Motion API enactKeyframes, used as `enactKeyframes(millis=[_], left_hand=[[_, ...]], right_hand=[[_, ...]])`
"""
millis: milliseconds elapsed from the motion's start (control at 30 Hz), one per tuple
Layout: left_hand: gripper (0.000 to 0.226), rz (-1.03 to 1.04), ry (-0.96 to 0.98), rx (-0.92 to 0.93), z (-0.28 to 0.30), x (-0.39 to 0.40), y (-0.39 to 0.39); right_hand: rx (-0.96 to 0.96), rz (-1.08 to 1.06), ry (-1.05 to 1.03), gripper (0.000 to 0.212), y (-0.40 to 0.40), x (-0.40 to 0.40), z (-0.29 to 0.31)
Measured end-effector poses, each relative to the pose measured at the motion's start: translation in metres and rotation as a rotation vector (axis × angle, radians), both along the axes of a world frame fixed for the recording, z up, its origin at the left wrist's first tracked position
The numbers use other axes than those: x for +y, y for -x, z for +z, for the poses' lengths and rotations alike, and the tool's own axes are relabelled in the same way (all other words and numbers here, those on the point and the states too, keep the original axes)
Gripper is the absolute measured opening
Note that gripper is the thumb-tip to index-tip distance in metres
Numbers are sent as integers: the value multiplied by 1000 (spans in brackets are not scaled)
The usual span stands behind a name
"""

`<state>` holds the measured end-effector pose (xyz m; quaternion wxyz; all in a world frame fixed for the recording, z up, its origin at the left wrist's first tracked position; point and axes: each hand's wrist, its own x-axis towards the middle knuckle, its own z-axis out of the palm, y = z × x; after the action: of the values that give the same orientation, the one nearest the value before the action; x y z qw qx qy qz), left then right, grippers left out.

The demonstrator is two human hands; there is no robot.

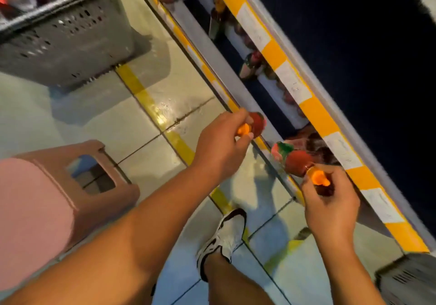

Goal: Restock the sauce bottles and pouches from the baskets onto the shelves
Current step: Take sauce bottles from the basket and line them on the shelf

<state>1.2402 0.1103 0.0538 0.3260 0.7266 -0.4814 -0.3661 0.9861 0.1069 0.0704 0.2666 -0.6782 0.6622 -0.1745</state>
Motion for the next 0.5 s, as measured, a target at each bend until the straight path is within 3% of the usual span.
enactKeyframes(millis=[267,500], left_hand=[[15,-242,138,-142,-97,-60,-10],[10,-451,169,-118,-138,-131,-4]], right_hand=[[92,175,147,28,3,-43,-102],[130,316,267,20,8,-80,-136]])
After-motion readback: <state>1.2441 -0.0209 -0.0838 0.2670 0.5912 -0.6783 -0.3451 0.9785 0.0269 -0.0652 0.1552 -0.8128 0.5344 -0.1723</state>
